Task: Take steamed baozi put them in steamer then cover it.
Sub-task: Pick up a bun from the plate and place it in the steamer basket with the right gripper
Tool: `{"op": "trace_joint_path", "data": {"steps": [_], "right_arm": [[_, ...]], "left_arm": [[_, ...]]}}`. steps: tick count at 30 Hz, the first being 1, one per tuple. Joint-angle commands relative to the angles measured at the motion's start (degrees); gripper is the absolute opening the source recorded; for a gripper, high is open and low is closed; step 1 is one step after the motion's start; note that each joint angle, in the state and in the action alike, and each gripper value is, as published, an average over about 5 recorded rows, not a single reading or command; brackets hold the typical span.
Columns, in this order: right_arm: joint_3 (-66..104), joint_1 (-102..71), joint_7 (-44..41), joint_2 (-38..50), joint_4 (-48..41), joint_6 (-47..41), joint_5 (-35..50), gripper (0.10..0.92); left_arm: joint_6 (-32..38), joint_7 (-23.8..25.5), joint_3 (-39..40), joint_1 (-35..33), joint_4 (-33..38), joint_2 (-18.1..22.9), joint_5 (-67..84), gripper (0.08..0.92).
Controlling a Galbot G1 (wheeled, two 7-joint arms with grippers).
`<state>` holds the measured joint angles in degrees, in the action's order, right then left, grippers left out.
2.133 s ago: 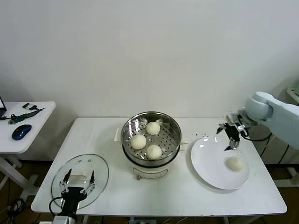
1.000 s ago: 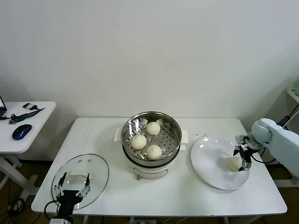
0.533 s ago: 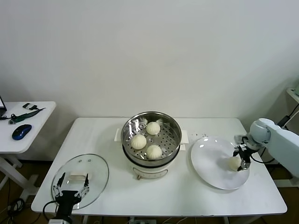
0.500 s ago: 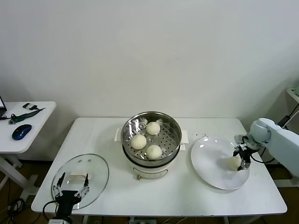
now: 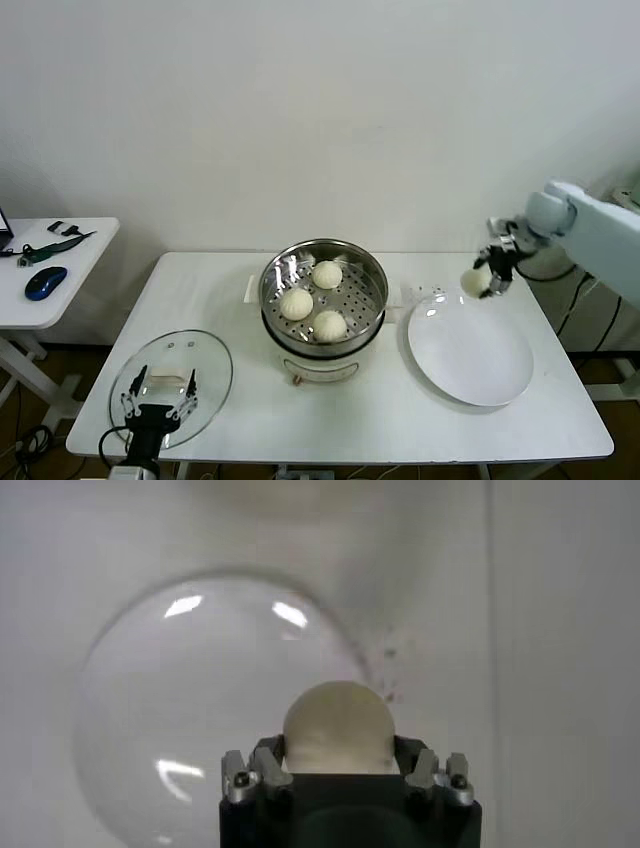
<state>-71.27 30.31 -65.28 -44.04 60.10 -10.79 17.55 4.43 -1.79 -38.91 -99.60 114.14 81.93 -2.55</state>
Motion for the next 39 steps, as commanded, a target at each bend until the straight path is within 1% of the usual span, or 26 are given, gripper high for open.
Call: {"op": "trace_joint_path", "data": {"steps": [1,5,8,18,26,39], "right_arm": [[-18.15,21.11,2.92,-11.06,3.23,-4.59,21.89,0.702],[-21.27,22.37,6.25,-15.30,6.90,-7.73,28.81,0.704],[-23.42,22.41,8.14,-18.05,8.81,-9.27,30.46,0.704],[-28.25,18.58,12.67,-24.64,10.60,-11.86,31.37,0.703],[-27.85,13.74,13.70,-29.27,7.53,-12.09,31.14,0.704],[-28.63,8.84,14.40,-28.89,6.94,-12.16,30.01,0.712]], "left_arm": [[-0.08,0.12,1.29,-0.29,0.76,0.16,-0.29,0.823],[0.03,0.16,1.89,-0.38,1.20,-0.03,-0.28,0.823],[0.12,0.21,2.18,-0.62,1.51,-0.45,-0.19,0.823],[0.49,0.30,2.38,-0.73,1.19,-1.46,0.45,0.823],[0.46,0.30,2.28,-0.28,1.06,-1.97,0.53,0.823],[0.75,0.23,1.50,-0.58,0.55,-1.75,1.23,0.823]]}}
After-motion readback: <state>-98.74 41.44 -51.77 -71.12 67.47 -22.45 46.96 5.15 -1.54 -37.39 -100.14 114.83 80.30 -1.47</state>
